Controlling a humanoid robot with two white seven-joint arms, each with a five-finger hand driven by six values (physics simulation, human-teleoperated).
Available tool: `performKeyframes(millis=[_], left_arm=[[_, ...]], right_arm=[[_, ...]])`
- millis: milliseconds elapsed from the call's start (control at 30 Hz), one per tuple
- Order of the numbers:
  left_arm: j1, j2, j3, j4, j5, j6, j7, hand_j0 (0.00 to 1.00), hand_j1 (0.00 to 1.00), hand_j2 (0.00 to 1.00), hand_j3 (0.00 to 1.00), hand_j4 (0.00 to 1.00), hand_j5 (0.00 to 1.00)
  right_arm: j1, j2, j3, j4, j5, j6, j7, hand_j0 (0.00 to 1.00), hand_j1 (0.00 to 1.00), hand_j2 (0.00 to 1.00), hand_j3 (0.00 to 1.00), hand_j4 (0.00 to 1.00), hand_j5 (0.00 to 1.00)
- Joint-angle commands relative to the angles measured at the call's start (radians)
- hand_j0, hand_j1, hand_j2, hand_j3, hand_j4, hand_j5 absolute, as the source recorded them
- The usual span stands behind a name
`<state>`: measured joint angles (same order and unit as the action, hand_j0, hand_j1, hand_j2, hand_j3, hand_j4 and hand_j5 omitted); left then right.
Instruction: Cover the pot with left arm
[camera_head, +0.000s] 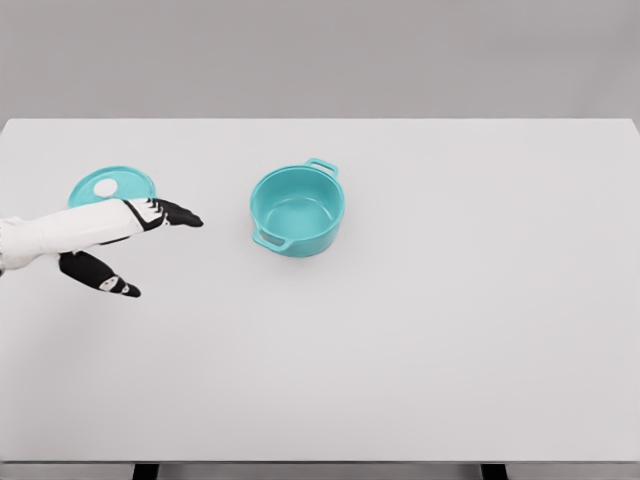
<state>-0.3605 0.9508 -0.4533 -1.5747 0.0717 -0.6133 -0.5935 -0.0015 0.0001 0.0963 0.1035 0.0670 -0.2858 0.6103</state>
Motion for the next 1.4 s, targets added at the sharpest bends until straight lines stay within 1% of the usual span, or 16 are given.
performKeyframes(millis=[0,33,67,100,167,233,267,367,433,500,567,733,833,900,1267,1367], left_arm=[[-0.002,-0.003,-0.005,-0.018,0.060,0.002,0.001,1.00,1.00,1.00,1.00,1.00,1.00],[-0.006,-0.012,-0.004,0.019,0.094,0.002,0.000,1.00,1.00,1.00,1.00,1.00,1.00],[-0.040,-0.024,0.002,0.120,0.094,0.002,0.000,1.00,1.00,1.00,1.00,1.00,1.00],[-0.107,-0.066,-0.008,0.249,0.089,0.002,0.000,1.00,1.00,1.00,1.00,1.00,1.00],[-0.117,-0.087,-0.031,0.309,0.077,0.002,0.000,1.00,1.00,1.00,1.00,1.00,1.00],[-0.224,-0.141,-0.182,0.516,0.074,0.002,0.000,1.00,1.00,1.00,1.00,1.00,1.00],[-0.265,-0.147,-0.203,0.578,0.077,0.002,0.000,1.00,1.00,1.00,1.00,1.00,1.00],[-0.295,-0.173,-0.206,0.682,0.085,0.002,0.035,1.00,1.00,1.00,1.00,1.00,1.00],[-0.308,-0.175,-0.206,0.726,0.077,0.002,0.038,1.00,1.00,1.00,1.00,1.00,1.00],[-0.344,-0.176,-0.208,0.791,0.074,0.002,0.037,1.00,1.00,1.00,1.00,1.00,1.00],[-0.397,-0.211,-0.206,0.880,0.007,0.002,0.040,1.00,1.00,1.00,1.00,1.00,1.00],[-0.440,-0.248,-0.206,0.960,-0.075,0.002,0.043,1.00,1.00,1.00,1.00,1.00,1.00],[-0.469,-0.297,-0.205,1.025,-0.078,0.002,0.044,0.96,0.96,0.96,0.96,0.96,0.96],[-0.494,-0.325,-0.203,1.093,-0.076,0.002,0.043,0.95,0.95,0.95,0.95,0.95,0.95],[-0.517,-0.334,-0.194,1.114,-0.081,0.002,0.047,0.93,0.93,0.93,0.93,0.93,0.93],[-0.526,-0.334,-0.194,1.116,-0.084,0.002,0.084,0.93,0.93,0.93,0.93,0.93,0.93]], right_arm=[[0.000,0.000,0.000,0.002,0.005,-0.001,0.001,1.00,1.00,1.00,1.00,1.00,1.00],[0.014,0.000,-0.001,0.012,0.002,0.000,0.001,1.00,1.00,1.00,1.00,1.00,1.00],[0.018,0.000,-0.004,0.010,0.002,0.000,0.001,1.00,1.00,1.00,1.00,1.00,1.00],[0.014,0.000,0.000,0.009,0.002,0.000,0.001,1.00,1.00,1.00,1.00,1.00,1.00],[0.014,0.000,-0.003,0.009,0.002,0.000,0.001,1.00,1.00,1.00,1.00,1.00,1.00],[0.014,0.000,-0.003,0.009,0.002,0.000,0.001,1.00,1.00,1.00,1.00,1.00,1.00],[0.014,0.000,-0.004,0.009,0.002,0.000,0.001,1.00,1.00,1.00,1.00,1.00,1.00],[0.014,0.000,-0.004,0.009,0.002,0.000,0.001,1.00,1.00,1.00,1.00,1.00,1.00],[0.014,0.000,-0.004,0.009,0.002,0.000,0.001,1.00,1.00,1.00,1.00,1.00,1.00],[0.014,0.000,-0.004,0.009,0.002,0.000,0.001,1.00,1.00,1.00,1.00,1.00,1.00],[0.014,0.000,-0.003,0.009,0.002,0.000,0.001,1.00,1.00,1.00,1.00,1.00,1.00],[0.014,0.000,-0.004,0.009,0.002,0.000,0.001,1.00,1.00,1.00,1.00,1.00,1.00],[0.014,0.000,-0.004,0.009,0.002,0.000,0.001,1.00,1.00,1.00,1.00,1.00,1.00],[0.014,0.000,-0.004,0.009,0.002,0.000,0.001,1.00,1.00,1.00,1.00,1.00,1.00],[0.014,0.000,-0.004,0.009,0.002,0.000,0.001,1.00,1.00,1.00,1.00,1.00,1.00],[0.014,0.000,-0.004,0.009,0.002,0.000,0.001,1.00,1.00,1.00,1.00,1.00,1.00]])
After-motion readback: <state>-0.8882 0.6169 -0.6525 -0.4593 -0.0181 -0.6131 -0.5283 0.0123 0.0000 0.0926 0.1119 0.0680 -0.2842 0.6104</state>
